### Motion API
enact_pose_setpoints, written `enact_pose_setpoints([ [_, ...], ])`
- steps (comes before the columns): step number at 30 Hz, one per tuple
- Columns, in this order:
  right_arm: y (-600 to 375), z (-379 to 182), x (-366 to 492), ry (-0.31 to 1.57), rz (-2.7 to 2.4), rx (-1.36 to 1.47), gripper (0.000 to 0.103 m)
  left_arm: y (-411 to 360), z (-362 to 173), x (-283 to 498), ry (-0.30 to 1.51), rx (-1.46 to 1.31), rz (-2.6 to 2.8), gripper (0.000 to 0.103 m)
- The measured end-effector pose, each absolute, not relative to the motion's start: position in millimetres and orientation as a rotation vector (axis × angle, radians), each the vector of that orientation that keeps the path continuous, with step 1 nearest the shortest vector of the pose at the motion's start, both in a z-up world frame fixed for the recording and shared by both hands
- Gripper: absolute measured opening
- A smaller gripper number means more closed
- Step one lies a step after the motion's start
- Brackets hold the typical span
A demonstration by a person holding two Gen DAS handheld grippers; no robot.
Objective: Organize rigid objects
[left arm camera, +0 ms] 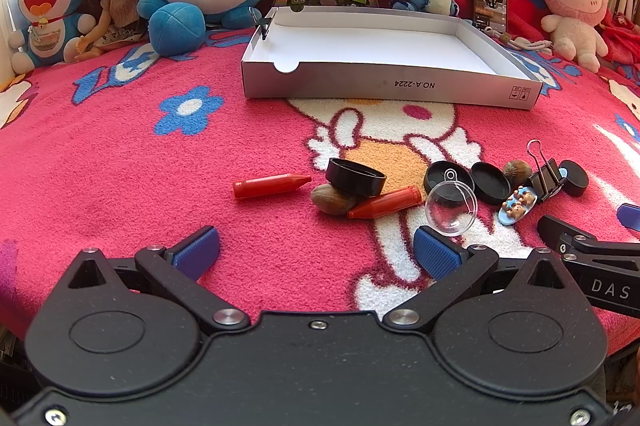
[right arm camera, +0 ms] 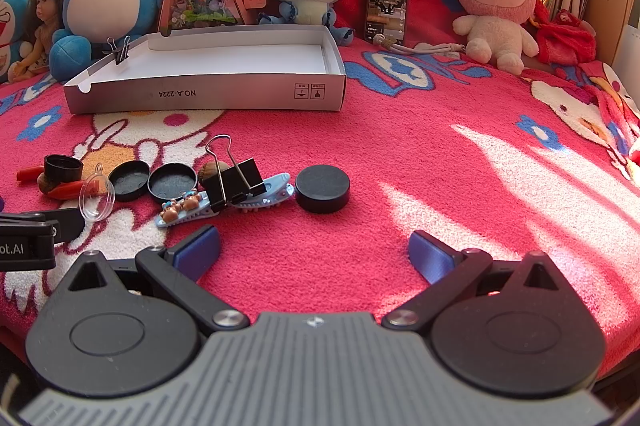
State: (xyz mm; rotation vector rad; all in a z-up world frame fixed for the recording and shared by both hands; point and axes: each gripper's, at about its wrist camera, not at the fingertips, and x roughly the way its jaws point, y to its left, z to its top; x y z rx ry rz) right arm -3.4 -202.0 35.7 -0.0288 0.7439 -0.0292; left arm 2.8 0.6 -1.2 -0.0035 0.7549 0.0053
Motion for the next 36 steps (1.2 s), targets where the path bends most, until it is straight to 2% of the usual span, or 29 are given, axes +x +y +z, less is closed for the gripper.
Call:
enact_pose_setpoints([
  [36,-204.0,36.7,-2.1,0.756,-0.024,-0.023,0.103,5.8,-0.3,-1.0,0.751,0.015,-0.017,0.103],
])
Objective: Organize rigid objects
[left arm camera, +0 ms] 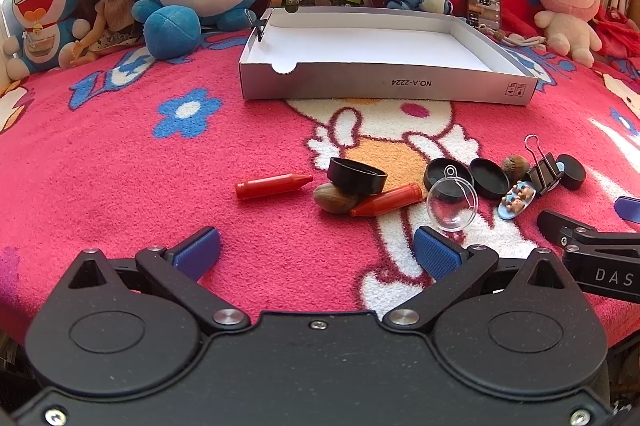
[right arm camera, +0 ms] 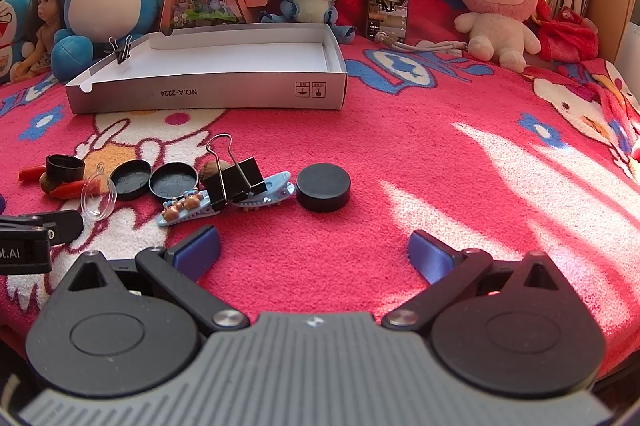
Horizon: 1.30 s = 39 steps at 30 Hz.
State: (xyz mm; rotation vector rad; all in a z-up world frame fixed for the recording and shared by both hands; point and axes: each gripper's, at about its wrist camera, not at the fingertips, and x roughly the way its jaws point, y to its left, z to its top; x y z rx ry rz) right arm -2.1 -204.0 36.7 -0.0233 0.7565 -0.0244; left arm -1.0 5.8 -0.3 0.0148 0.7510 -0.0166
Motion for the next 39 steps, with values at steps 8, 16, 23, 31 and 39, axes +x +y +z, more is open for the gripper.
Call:
enact_pose_setpoints([
  [8,-203.8,33.8,-5.0,0.731,-0.028,-0.015,0.103,6.7,0.4,-2.2,0.735,0.011,-0.022,0.102],
  [16,-208.6,37.1,-9.1,0.713,-0.001,-0.008,0.103,16.9,9.2,-6.6,0.691,-0.004,-0.024,0.074],
  [23,-218.2,49.6,-11.3,0.634,0.002,-0.002,0.096,28.1,18.9,-10.7,0.614,0.039,0.050,0.061],
  [31,-229.3,54.3,1.1,0.616,-0.056,-0.049,0.082,36.9,16.6,-4.5,0.644,0.014,0.057,0.041],
  [39,-225.9,48.8,7.7,0.642,-0.043,-0.059,0.073,25.8,10.2,7.1,0.658,-0.011,0.040,0.042],
])
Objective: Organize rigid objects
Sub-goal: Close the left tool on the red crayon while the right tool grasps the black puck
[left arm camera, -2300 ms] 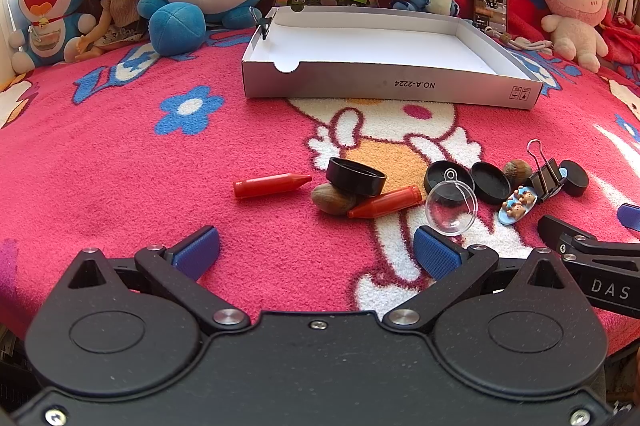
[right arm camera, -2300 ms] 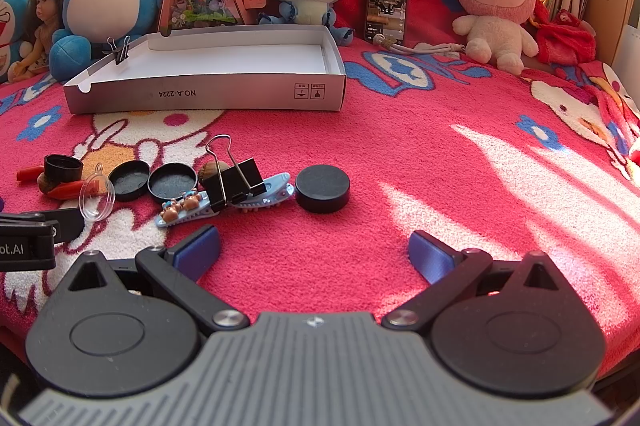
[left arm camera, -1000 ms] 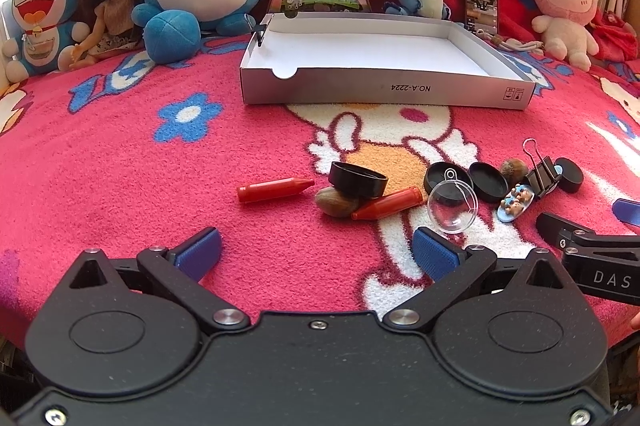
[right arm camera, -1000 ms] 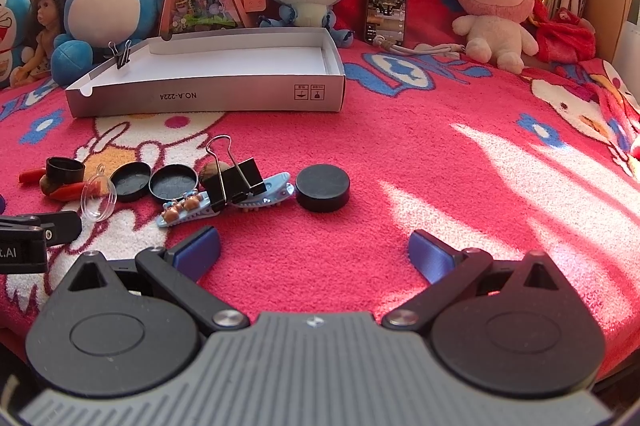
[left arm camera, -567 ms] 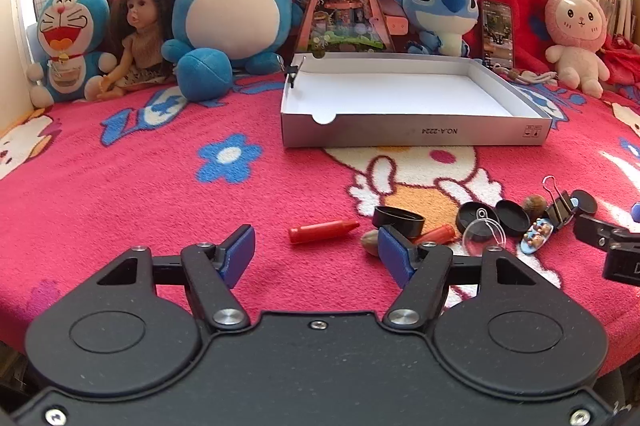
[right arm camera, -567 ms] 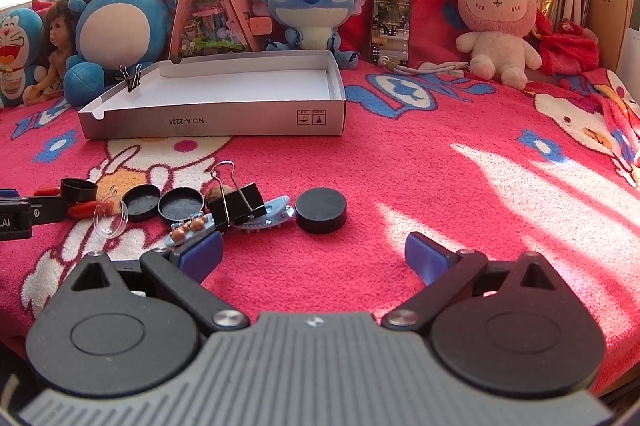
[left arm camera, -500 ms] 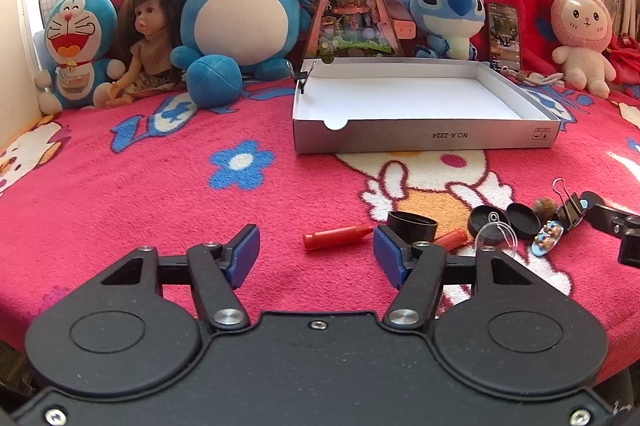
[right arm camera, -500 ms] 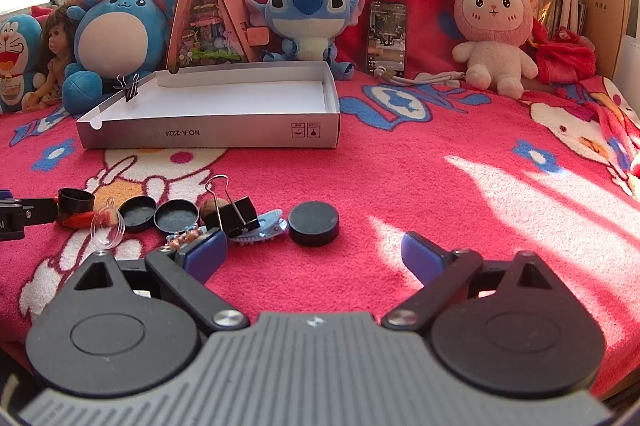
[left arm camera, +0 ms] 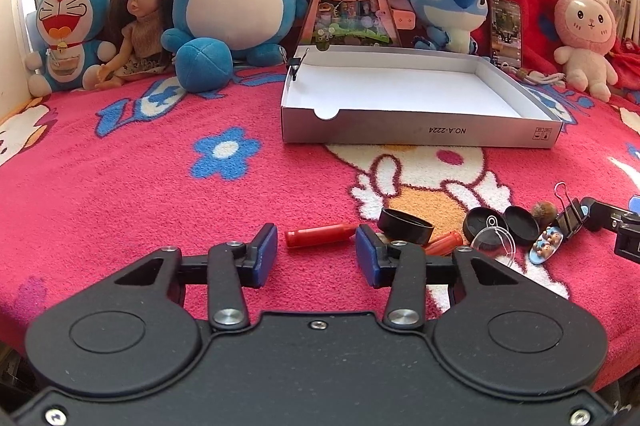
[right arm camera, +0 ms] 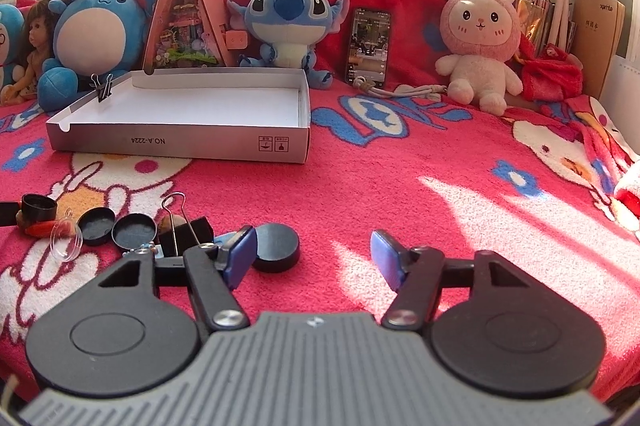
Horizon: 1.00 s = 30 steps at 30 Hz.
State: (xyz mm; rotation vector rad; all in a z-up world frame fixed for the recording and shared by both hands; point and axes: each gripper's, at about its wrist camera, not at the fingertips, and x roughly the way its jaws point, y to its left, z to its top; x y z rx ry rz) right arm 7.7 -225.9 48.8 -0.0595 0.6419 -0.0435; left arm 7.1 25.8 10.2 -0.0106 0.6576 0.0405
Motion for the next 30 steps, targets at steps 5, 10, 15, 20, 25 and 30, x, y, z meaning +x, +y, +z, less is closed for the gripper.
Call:
enact_pose_setpoints([
  [5,-221.3,47.1,9.5,0.641,-0.030,-0.072,0.071,25.6,6.8,15.7,0.658,-0.035,0.051,0.042],
  [10,-219.0,45.6,13.8,0.646,-0.012,-0.079,0.068,24.5,3.5,18.7,0.646,-0.028,0.048,0.042],
  [15,-218.5,44.8,15.9,0.647,-0.002,-0.074,0.065,28.0,4.0,14.5,0.643,-0.024,0.026,0.043],
  [20,-219.9,43.9,15.6,0.650,0.000,-0.058,0.065,39.1,8.1,1.5,0.643,-0.007,0.051,0.044],
  [25,-220.7,43.9,15.6,0.651,-0.001,-0.060,0.065,49.5,11.3,-6.1,0.637,0.015,0.059,0.047],
  [30,-220.0,42.9,16.2,0.655,0.003,-0.054,0.065,43.7,9.2,-5.4,0.648,0.001,0.030,0.053],
])
